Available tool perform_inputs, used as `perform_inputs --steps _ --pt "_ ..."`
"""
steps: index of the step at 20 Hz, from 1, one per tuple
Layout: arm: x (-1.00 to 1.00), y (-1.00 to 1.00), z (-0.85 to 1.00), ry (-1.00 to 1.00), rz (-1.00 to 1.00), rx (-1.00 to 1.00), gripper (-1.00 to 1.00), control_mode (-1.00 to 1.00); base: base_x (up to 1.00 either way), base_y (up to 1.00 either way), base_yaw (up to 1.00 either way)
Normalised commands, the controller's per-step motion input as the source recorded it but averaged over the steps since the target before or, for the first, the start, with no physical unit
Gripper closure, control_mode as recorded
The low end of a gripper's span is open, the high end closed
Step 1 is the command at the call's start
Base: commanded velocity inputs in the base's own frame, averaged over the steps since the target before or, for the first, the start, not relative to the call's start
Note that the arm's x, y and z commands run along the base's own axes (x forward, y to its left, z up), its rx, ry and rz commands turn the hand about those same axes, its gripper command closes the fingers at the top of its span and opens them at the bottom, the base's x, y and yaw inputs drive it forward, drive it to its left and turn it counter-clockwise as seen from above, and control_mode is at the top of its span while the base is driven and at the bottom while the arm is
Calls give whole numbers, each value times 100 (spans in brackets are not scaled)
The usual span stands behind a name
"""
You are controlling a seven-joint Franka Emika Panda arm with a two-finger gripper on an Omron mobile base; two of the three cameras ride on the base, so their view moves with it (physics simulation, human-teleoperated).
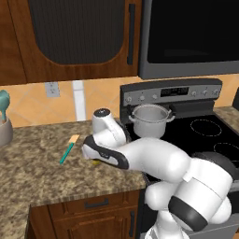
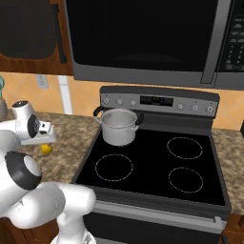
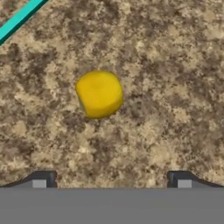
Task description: Put the tomato and lemon in the pot. Retrieve the spatula and lightly stir the vegetables in the pot.
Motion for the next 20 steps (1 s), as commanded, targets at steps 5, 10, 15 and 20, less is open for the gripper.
perform_inputs --steps 5,10,15,20 --pt "33 5 -37 2 0 0 -100 -100 0 0 0" --pt "35 13 -30 2 0 0 -100 -100 0 0 0" --pt "34 22 -26 4 0 0 -100 -100 0 0 0" --pt "34 19 -23 2 0 0 -100 -100 0 0 0"
